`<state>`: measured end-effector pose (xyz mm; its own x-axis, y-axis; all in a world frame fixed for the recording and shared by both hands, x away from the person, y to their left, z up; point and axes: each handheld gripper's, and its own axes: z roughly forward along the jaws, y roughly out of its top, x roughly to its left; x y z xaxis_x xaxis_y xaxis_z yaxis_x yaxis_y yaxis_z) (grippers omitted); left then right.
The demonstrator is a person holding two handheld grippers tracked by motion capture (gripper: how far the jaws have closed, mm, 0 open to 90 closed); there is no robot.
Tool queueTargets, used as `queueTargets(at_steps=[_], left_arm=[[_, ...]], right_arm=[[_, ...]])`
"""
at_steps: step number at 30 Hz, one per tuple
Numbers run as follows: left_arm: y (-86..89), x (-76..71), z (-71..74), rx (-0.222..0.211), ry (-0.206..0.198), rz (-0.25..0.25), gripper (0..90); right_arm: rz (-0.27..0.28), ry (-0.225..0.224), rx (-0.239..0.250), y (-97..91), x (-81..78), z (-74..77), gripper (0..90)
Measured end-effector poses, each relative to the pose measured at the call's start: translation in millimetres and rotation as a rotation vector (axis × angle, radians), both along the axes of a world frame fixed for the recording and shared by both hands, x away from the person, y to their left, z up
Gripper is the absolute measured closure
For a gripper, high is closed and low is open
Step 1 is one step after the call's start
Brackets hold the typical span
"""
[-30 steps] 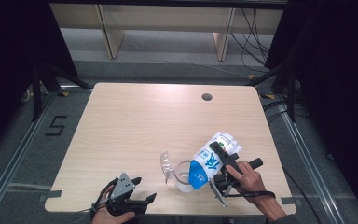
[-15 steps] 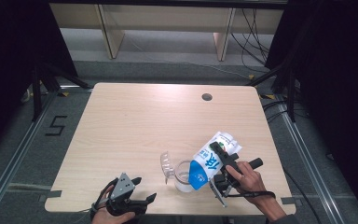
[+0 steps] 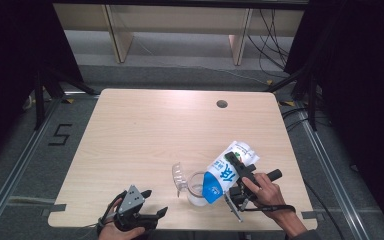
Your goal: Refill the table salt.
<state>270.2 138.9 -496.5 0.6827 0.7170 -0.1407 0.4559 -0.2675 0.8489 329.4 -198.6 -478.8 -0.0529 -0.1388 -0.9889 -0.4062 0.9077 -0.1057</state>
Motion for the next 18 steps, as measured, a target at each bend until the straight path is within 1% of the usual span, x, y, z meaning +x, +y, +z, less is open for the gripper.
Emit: queueTargets(at_steps=[3, 4, 5, 6, 8, 9, 10, 11, 12, 18], left_arm=[[-0.1, -0.1, 0.0, 0.001, 0.0, 0.0, 22.2], [0.6, 0.3, 0.4, 0.01, -0.008, -0.007, 22.2], [0.6, 0.3, 0.4, 0.01, -0.008, -0.007, 22.2], [0.4, 0.3, 0.3, 0.007, -0.005, -0.006, 22.2], [0.7, 0.4, 0.4, 0.011, -0.009, -0.008, 22.2], [0.6, 0.4, 0.4, 0.01, -0.008, -0.007, 22.2], [0.6, 0.4, 0.4, 0.01, -0.008, -0.007, 22.2], [0.0, 0.0, 0.0, 0.0, 0.001, 0.0, 22.2], [0.6, 0.3, 0.4, 0.01, -0.008, -0.007, 22.2], [0.6, 0.3, 0.4, 0.01, -0.007, -0.006, 22.3]], right_arm=[[0.002, -0.001, -0.001, 0.0, 0.0, 0.0, 51.5], [0.016, -0.023, -0.024, 0.9, 0.2, 2.3, 51.5], [0.016, -0.023, -0.024, 0.9, 0.2, 2.3, 51.5], [-0.003, -0.006, -0.006, 0.3, -0.5, 0.0, 51.8], [0.002, -0.01, -0.006, 0.5, -0.3, 0.3, 51.8], [0.014, -0.037, -0.035, 1.5, -0.6, 3.4, 51.9], [0.014, -0.037, -0.035, 1.5, -0.6, 3.4, 51.9], [0.016, -0.036, -0.035, 1.5, -0.5, 3.2, 51.9], [0.017, -0.036, -0.035, 1.5, -0.4, 3.2, 51.9], [0.013, -0.037, -0.039, 1.6, -0.5, 3.0, 52.0]])
